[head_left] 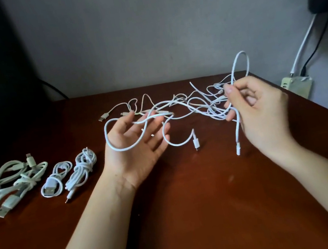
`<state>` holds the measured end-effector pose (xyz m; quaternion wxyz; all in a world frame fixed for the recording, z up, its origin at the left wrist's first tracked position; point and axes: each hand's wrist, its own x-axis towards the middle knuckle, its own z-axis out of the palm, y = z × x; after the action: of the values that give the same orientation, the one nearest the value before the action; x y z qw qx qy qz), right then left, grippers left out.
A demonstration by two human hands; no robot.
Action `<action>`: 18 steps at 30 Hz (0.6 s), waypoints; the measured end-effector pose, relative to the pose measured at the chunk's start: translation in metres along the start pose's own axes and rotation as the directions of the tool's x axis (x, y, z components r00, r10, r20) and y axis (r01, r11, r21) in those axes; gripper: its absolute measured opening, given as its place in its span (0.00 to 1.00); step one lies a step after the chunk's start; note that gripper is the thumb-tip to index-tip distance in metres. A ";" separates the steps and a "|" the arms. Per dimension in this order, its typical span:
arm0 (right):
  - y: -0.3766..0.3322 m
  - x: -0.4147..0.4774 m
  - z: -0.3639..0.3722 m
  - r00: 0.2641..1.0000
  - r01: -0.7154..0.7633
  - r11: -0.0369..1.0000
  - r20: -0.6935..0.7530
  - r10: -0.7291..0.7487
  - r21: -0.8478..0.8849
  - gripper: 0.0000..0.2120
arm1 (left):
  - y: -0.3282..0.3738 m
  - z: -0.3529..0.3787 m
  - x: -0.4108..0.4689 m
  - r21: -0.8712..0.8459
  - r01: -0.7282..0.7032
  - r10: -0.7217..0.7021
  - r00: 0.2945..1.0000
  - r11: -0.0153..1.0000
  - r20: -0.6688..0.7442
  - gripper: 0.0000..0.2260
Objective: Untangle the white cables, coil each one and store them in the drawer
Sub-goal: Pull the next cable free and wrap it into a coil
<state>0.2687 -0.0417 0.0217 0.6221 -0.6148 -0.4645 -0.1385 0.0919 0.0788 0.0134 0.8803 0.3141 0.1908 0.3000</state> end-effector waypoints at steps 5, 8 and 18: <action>0.002 0.001 -0.001 0.996 0.023 0.999 -0.081 -0.025 -0.030 0.09 | 0.005 -0.005 -0.003 0.037 0.074 -0.076 0.995 0.997 0.057 0.17; 0.008 0.002 -0.003 0.995 0.036 0.997 -0.094 -0.042 -0.068 0.08 | 0.004 -0.002 -0.005 0.082 0.143 -0.152 0.982 0.986 0.116 0.20; 0.012 0.009 -0.010 0.981 -0.071 0.996 -0.185 0.060 -0.054 0.11 | -0.016 0.016 -0.001 0.602 -0.242 0.426 0.886 0.761 -0.181 0.07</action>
<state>0.2862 -0.0446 0.0227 0.6475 -0.6330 -0.3803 -0.1879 0.1065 0.0615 0.0151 0.6381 0.5381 0.3453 0.4291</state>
